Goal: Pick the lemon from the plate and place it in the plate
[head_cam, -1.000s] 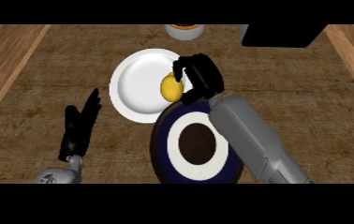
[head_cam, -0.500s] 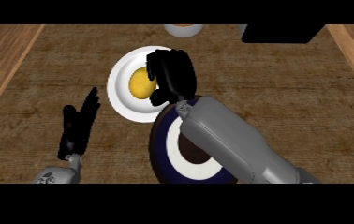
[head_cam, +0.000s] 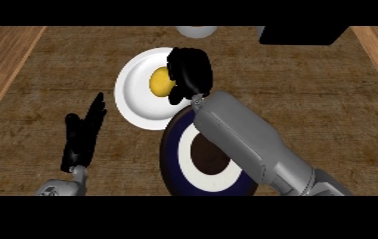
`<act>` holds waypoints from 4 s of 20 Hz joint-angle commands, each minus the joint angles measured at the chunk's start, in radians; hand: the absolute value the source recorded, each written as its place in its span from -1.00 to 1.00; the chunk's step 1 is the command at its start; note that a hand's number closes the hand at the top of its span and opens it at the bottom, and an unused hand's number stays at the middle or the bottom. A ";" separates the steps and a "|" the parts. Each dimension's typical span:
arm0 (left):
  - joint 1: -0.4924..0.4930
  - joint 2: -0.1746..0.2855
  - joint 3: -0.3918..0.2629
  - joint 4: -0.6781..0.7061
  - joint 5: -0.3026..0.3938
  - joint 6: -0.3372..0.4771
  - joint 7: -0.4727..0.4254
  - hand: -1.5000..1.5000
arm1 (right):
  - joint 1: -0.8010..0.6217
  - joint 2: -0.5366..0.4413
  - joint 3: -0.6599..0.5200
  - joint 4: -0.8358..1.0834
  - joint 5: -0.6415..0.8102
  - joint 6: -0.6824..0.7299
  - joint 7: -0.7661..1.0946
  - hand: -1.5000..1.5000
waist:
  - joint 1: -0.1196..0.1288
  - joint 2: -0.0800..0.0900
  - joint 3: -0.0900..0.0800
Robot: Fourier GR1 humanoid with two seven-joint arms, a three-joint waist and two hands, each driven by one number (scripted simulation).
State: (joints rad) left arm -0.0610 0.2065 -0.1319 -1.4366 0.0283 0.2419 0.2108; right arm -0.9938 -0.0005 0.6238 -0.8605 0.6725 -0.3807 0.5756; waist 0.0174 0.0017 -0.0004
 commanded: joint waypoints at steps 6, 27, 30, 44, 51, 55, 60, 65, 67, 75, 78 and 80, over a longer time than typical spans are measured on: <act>-0.027 -0.018 0.010 0.030 -0.011 -0.006 -0.030 0.00 | 0.026 0.000 -0.050 0.219 -0.188 0.179 -0.210 1.00 | 0.011 0.010 0.000; 0.031 -0.022 0.030 -0.013 -0.011 -0.022 -0.006 0.00 | 0.153 -0.038 -0.462 0.098 -0.609 0.309 -0.737 -1.00 | -0.018 -0.002 0.001; 0.005 -0.007 0.041 -0.062 -0.017 -0.023 0.067 0.00 | 0.190 -0.061 -0.490 0.126 -0.621 0.366 -0.802 -1.00 | -0.012 -0.001 0.001; 0.047 -0.033 0.061 -0.063 -0.055 -0.066 0.023 0.00 | 0.273 -0.007 -0.498 0.145 -0.520 0.363 -0.953 -1.00 | -0.016 -0.003 0.000; 0.054 -0.034 0.067 -0.085 -0.056 -0.094 0.041 0.00 | 0.181 0.000 -0.427 0.285 -0.548 0.220 -0.928 -1.00 | -0.002 0.000 0.001; -0.021 -0.023 0.135 0.025 -0.032 -0.119 -0.013 0.00 | 0.133 0.000 -0.523 0.390 -0.506 0.252 -0.999 -1.00 | -0.004 0.002 0.001; 0.047 -0.073 0.080 -0.047 -0.081 -0.081 0.003 0.00 | 0.116 -0.043 -0.562 0.455 -0.469 0.237 -1.002 -1.00 | 0.000 0.003 0.001; 0.056 -0.064 0.090 -0.103 -0.075 -0.099 0.066 0.00 | 0.137 -0.098 -0.589 0.484 -0.460 0.292 -1.054 -1.00 | 0.000 0.003 0.001; -0.050 -0.088 0.107 0.016 -0.110 -0.063 0.027 0.00 | 0.171 -0.073 -0.578 0.449 -0.441 0.257 -1.061 -1.00 | -0.009 0.002 0.001; 0.043 -0.088 0.097 -0.052 -0.108 -0.096 0.018 0.00 | 0.191 -0.128 -0.647 0.497 -0.450 0.248 -1.120 -1.00 | -0.004 0.002 0.001; 0.020 -0.118 0.067 -0.081 -0.139 -0.064 0.063 0.00 | 0.133 -0.148 -0.688 0.559 -0.466 0.258 -1.152 -1.00 | 0.003 0.005 0.001; 0.027 -0.121 0.071 -0.057 -0.145 -0.066 0.047 0.00 | 0.162 -0.177 -0.677 0.517 -0.454 0.281 -1.132 -1.00 | -0.006 0.001 0.001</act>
State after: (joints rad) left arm -0.0343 0.1040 -0.0447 -1.4883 -0.0918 0.1608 0.2403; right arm -0.8273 -0.1480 -0.0370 -0.3334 0.2193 -0.1169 -0.5622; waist 0.0154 0.0050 0.0007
